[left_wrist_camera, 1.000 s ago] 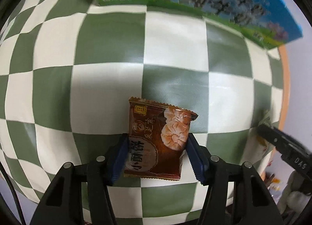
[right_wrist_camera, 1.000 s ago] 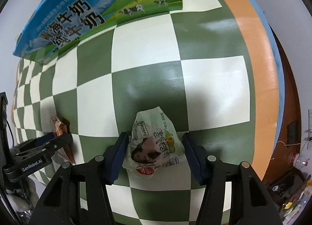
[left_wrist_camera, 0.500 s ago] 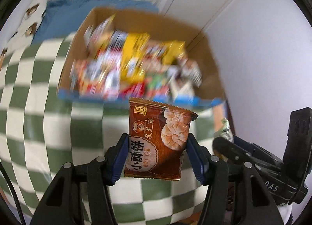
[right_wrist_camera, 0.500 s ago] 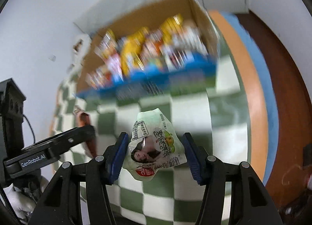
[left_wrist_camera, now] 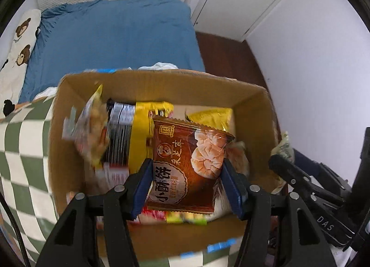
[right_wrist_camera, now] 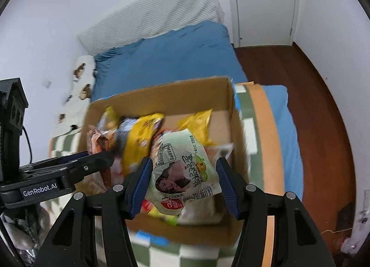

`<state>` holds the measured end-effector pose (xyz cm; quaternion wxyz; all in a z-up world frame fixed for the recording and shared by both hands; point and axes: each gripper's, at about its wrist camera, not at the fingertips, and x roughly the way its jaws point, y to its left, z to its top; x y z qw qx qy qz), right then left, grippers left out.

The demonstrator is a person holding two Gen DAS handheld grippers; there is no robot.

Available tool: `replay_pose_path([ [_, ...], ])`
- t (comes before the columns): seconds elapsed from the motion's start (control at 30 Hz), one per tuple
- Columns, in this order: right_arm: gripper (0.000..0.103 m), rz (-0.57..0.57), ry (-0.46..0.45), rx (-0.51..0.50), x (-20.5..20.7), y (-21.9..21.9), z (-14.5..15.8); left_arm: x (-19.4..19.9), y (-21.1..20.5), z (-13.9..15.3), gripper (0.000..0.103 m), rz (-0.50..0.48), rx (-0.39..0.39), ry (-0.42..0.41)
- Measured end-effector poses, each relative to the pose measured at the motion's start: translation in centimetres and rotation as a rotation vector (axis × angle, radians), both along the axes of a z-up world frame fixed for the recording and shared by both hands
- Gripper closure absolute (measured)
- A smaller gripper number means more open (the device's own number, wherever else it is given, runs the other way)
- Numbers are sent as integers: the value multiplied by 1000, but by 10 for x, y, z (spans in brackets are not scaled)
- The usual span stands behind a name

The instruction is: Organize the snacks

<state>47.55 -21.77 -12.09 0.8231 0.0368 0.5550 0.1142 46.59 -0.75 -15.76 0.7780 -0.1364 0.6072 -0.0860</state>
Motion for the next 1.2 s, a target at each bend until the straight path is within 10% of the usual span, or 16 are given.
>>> replay_pose_path([
  [0.3, 41, -29, 82, -74, 69, 2, -47, 58, -7, -50, 45, -8, -6, 108],
  [0.53, 22, -9, 119, -89, 76, 7, -67, 62, 1, -67, 4, 15, 85, 105],
  [1.2, 7, 16, 76, -135, 21, 21, -53, -8, 21, -25, 3, 52, 165, -45],
])
